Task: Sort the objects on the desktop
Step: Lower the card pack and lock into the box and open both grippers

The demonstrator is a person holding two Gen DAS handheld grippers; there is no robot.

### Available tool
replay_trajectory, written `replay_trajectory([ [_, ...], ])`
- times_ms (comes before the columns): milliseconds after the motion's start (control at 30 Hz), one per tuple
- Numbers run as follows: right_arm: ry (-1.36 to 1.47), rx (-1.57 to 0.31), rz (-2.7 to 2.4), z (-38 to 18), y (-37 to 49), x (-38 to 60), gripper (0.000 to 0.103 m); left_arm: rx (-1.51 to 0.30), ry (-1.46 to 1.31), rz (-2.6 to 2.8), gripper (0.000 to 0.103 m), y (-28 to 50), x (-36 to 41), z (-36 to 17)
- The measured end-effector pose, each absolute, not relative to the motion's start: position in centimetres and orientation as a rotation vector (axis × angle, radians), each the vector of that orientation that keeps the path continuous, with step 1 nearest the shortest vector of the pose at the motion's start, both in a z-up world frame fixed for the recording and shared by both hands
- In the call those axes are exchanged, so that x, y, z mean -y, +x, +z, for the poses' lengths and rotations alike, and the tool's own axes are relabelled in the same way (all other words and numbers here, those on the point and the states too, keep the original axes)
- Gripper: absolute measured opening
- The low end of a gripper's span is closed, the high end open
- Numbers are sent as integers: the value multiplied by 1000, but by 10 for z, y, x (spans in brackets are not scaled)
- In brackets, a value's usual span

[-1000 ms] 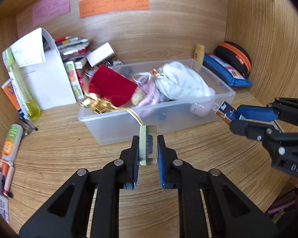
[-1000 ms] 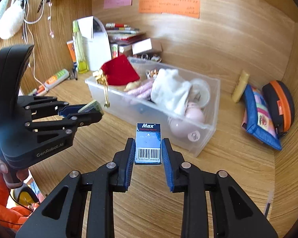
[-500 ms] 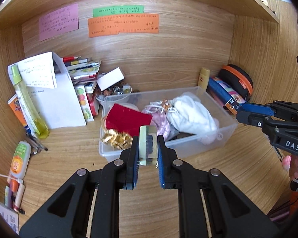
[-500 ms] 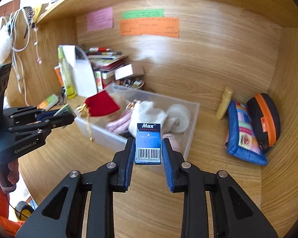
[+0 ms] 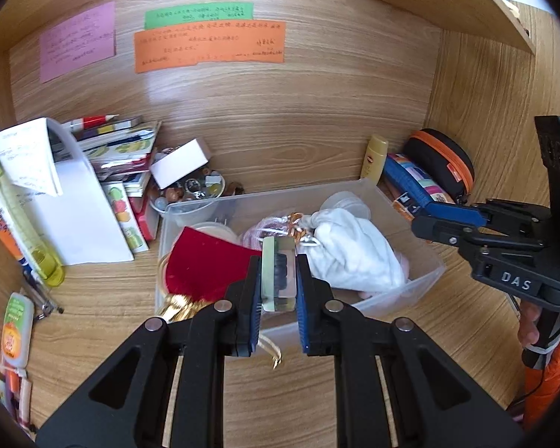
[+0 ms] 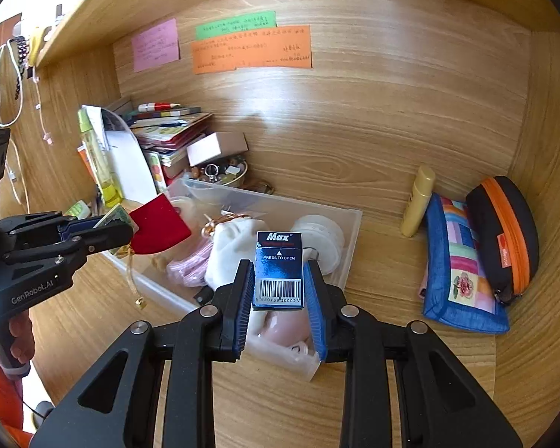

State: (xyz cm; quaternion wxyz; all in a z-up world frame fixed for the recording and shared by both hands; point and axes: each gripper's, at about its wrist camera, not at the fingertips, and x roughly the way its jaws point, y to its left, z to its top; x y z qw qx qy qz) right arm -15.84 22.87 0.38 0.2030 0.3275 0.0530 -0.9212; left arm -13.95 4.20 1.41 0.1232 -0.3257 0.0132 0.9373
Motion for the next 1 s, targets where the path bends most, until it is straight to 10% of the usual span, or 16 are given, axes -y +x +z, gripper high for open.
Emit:
replay_trajectory([
  [1000, 993, -306, -2601, -31, -202, -216, 25, -58, -1091, 2637, 16, -187, -59, -24],
])
